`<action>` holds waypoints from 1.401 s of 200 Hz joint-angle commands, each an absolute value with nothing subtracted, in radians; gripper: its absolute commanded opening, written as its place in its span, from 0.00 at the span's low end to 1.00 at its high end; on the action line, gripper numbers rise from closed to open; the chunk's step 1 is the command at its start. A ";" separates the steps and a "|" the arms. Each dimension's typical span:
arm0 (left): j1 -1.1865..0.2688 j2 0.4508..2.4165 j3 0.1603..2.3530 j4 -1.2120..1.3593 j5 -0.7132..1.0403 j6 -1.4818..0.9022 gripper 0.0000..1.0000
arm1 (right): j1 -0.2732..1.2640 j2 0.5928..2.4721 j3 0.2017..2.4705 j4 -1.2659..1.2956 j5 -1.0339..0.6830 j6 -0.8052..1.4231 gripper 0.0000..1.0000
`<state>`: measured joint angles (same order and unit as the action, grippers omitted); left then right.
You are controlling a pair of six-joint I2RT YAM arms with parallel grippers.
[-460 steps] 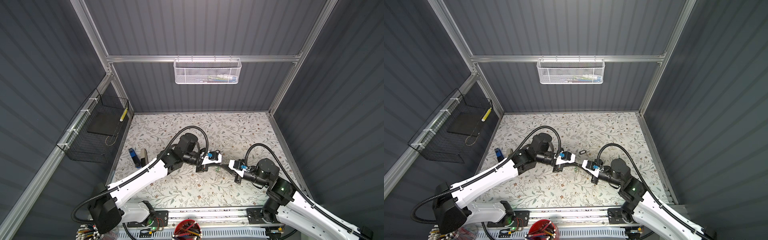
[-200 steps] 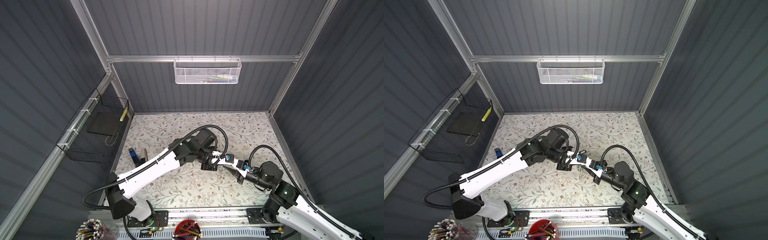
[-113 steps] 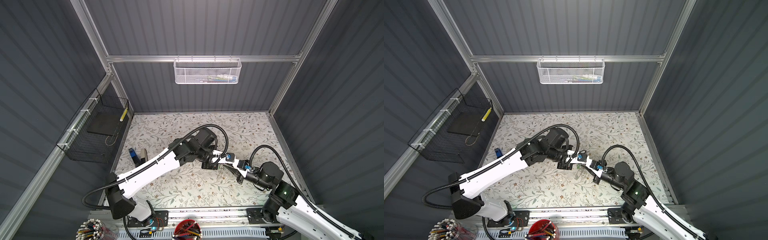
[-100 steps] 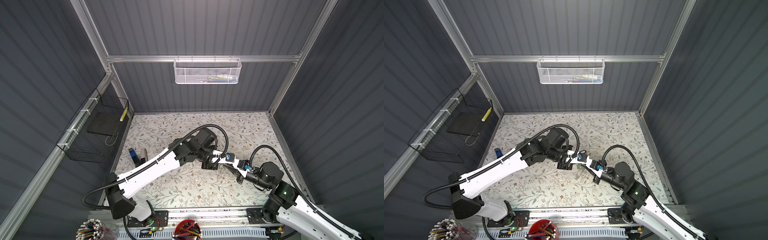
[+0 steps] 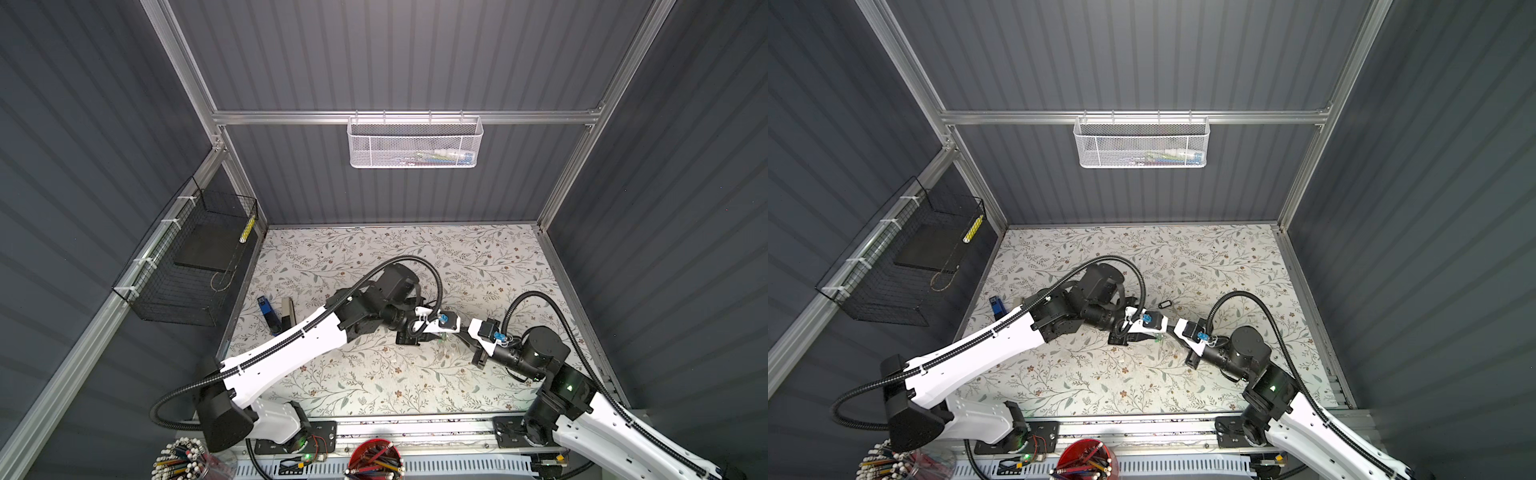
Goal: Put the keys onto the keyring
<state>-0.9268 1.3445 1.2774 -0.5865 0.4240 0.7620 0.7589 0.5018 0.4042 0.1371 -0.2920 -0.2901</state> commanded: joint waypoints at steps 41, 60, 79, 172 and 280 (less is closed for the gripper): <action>-0.862 1.217 1.076 -0.258 0.703 0.566 0.33 | 0.757 0.493 0.386 0.252 -0.366 -0.261 0.00; -0.862 1.205 1.039 -0.192 0.716 0.537 0.33 | 0.757 0.497 0.387 0.258 -0.379 -0.263 0.00; -0.862 1.211 1.032 -0.164 0.737 0.518 0.33 | 0.758 0.498 0.387 0.260 -0.395 -0.264 0.00; -0.862 1.231 1.033 -0.138 0.762 0.501 0.28 | 0.756 0.502 0.384 0.270 -0.430 -0.264 0.00; -0.862 1.273 1.100 -0.234 0.761 0.549 0.00 | 0.756 0.493 0.391 0.216 -0.349 -0.282 0.18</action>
